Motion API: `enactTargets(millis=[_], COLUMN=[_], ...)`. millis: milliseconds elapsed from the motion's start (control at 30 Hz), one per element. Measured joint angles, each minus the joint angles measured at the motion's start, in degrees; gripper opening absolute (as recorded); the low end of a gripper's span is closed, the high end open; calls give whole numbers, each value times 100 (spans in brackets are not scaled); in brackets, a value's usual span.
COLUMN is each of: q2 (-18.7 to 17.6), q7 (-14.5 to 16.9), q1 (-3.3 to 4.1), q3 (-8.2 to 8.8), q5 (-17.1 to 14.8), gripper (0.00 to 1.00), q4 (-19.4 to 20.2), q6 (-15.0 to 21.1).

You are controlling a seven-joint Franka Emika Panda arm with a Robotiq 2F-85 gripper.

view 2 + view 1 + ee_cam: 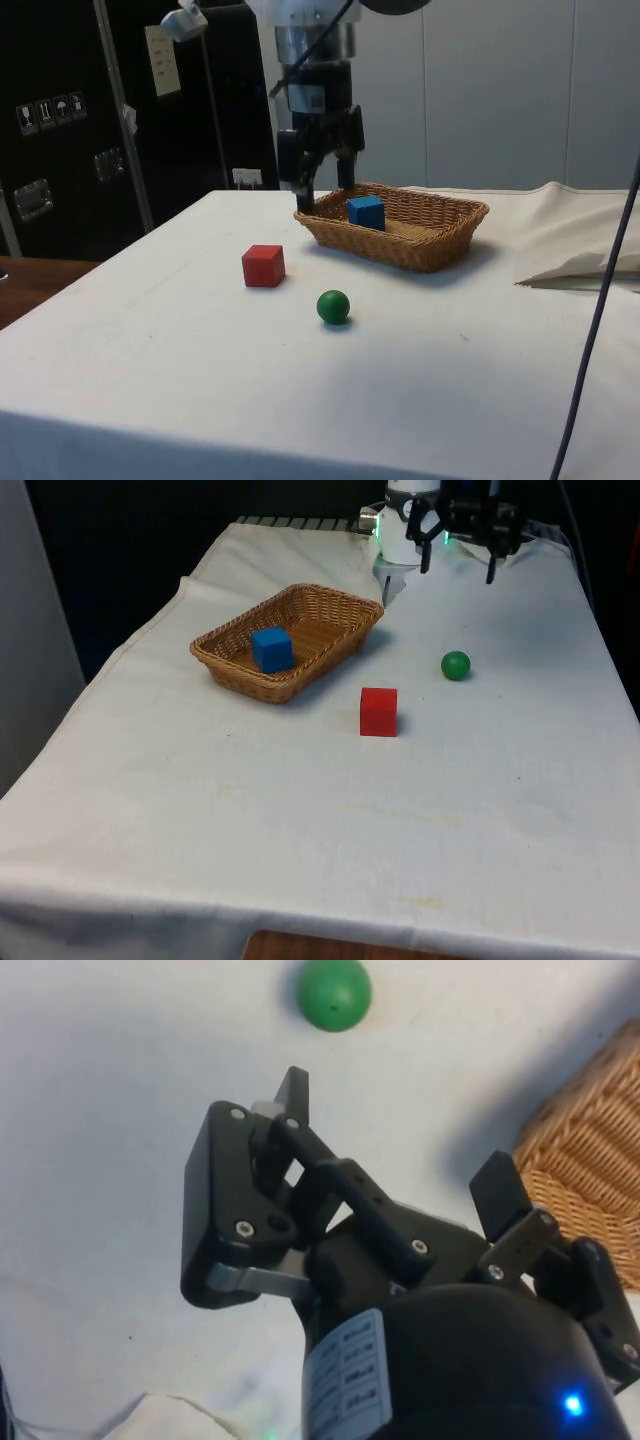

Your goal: Place all non-red objects into the basket.

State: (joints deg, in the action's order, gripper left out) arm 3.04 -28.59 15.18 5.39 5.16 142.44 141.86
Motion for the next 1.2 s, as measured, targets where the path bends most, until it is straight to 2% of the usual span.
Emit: enactTargets(millis=[267,533,900,1200], q2=[-80,-241,-533,-796], q7=[-115,-97,0,-52], q1=[0,-11,-17,-11], q3=[-160,-155,-132,-223], q5=[-11,-52,-178,-235], gripper=[100,100,100,100], q4=[0,34,126,149], q6=[40,235,682,1031])
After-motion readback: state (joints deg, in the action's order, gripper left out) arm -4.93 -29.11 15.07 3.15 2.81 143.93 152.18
